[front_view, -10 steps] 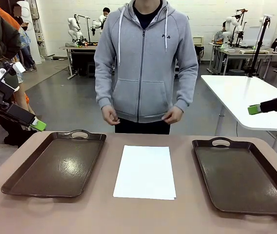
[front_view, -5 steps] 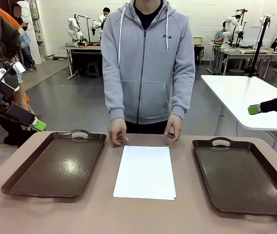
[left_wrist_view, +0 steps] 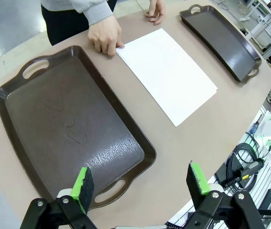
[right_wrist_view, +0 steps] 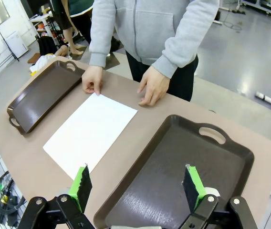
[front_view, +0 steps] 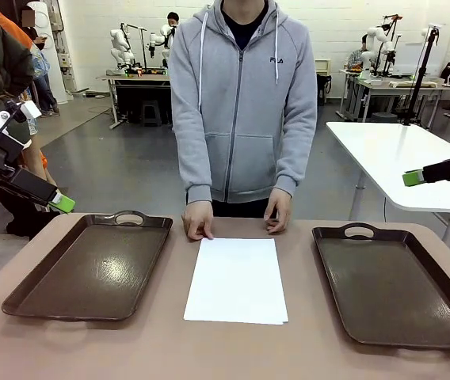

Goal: Sort the A4 documents.
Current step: Receive the A4 Paper.

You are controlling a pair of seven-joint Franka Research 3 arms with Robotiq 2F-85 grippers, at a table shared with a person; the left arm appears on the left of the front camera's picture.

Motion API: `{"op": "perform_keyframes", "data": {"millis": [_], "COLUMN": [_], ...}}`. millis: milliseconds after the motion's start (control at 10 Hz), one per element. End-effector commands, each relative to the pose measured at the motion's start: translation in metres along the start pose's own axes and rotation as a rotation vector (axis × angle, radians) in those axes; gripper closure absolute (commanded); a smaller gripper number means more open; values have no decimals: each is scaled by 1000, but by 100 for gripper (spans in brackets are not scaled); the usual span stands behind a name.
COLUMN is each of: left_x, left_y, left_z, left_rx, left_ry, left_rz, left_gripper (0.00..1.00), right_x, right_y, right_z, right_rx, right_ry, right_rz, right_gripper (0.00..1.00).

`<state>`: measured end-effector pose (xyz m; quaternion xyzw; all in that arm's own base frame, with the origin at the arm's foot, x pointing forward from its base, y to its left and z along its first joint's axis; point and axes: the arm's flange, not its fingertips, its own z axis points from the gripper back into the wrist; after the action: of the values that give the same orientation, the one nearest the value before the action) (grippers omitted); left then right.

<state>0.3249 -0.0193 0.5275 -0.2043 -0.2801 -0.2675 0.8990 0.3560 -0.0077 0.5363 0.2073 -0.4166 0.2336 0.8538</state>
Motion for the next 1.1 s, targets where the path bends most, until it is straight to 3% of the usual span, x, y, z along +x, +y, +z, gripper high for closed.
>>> {"op": "perform_keyframes", "data": {"millis": [0, 1000], "left_x": [0, 0], "left_y": [0, 0], "left_z": [0, 0], "left_rx": [-7, -7], "left_ry": [-4, -4], "left_rz": [-6, -6], "left_gripper": [0, 0], "right_x": [-1, -1], "right_y": [-1, -1], "right_z": [0, 0], "right_rx": [9, 9], "right_ry": [-2, -2], "right_rz": [10, 10], "right_gripper": [0, 0]}}
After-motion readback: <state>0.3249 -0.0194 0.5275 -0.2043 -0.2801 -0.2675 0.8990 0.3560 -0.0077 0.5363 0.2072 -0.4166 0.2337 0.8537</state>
